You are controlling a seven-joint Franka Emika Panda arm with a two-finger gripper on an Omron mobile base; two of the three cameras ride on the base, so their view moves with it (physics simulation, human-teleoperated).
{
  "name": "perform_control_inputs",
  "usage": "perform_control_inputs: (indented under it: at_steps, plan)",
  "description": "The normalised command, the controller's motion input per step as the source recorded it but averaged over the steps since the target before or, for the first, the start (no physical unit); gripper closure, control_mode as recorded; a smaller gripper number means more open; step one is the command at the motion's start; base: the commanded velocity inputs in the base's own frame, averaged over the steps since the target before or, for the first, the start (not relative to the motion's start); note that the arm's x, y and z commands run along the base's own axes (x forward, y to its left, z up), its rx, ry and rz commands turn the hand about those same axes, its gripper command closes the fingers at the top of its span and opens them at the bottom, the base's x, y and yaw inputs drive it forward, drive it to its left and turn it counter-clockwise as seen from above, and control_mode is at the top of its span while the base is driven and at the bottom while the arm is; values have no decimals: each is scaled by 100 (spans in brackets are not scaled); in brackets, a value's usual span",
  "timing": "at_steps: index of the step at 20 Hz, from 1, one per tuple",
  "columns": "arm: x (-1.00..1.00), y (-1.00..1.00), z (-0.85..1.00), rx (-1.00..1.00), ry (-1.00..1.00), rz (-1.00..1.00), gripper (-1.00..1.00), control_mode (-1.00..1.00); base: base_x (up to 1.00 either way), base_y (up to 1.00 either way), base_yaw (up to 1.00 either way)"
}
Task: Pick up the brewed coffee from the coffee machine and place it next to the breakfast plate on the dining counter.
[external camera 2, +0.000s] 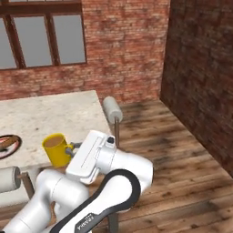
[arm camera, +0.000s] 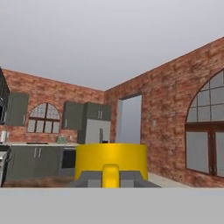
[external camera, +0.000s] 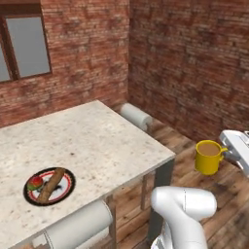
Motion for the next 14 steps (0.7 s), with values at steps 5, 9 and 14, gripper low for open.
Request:
perform_control_inputs:
  at_steps: [5, 9, 14]
  plan:
    - [0, 0, 0, 0, 0, 0, 100, 100, -86, 61, 68]
    - [0, 0, 0, 0, 0, 0, 100, 100, -97, 96, 67]
    - [0, 0, 0, 0, 0, 0, 100, 100, -84, 96, 72]
